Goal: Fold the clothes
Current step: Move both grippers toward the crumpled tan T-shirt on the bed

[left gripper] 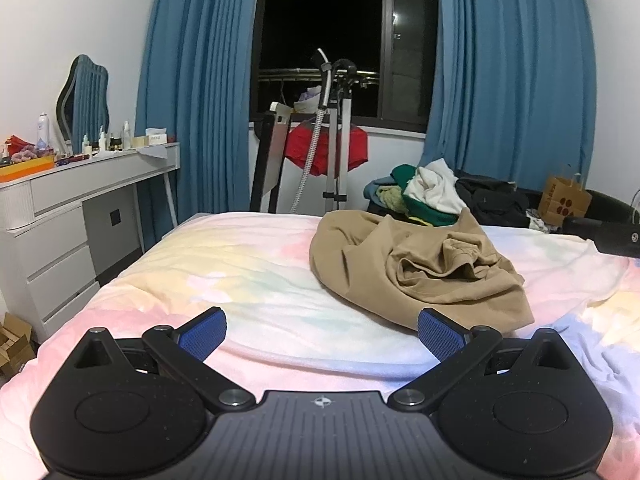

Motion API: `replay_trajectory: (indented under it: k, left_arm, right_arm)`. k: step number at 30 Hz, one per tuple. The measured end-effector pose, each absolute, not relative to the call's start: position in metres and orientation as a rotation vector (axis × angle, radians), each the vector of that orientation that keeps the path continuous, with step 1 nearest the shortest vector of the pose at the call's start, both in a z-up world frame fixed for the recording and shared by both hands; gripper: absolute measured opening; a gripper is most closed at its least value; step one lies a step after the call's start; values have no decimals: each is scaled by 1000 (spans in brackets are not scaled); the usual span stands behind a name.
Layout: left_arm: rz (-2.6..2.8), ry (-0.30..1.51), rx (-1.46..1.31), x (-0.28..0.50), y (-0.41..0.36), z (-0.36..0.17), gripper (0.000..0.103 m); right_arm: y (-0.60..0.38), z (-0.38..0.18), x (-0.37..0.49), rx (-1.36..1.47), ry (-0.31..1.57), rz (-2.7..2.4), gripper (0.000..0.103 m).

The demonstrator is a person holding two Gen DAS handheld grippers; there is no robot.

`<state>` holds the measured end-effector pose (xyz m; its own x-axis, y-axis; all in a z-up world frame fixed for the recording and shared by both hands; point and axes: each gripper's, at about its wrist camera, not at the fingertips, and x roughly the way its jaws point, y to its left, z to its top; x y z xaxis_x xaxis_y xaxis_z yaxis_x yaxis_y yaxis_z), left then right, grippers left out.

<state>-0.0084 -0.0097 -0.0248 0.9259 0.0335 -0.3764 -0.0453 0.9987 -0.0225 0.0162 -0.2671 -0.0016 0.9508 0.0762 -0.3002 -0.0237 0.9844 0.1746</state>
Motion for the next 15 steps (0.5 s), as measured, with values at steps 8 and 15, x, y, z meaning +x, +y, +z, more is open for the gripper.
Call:
replay_trajectory:
  k: [8,15]
  left_arm:
    - [-77,438,-23,14,-33,-37,101]
    - [-126,508,-4,72,-64,-59,97]
  right_arm:
    - [-279,-2,17,226,326,58,103]
    - [-298,-10,21,308,325,26,103]
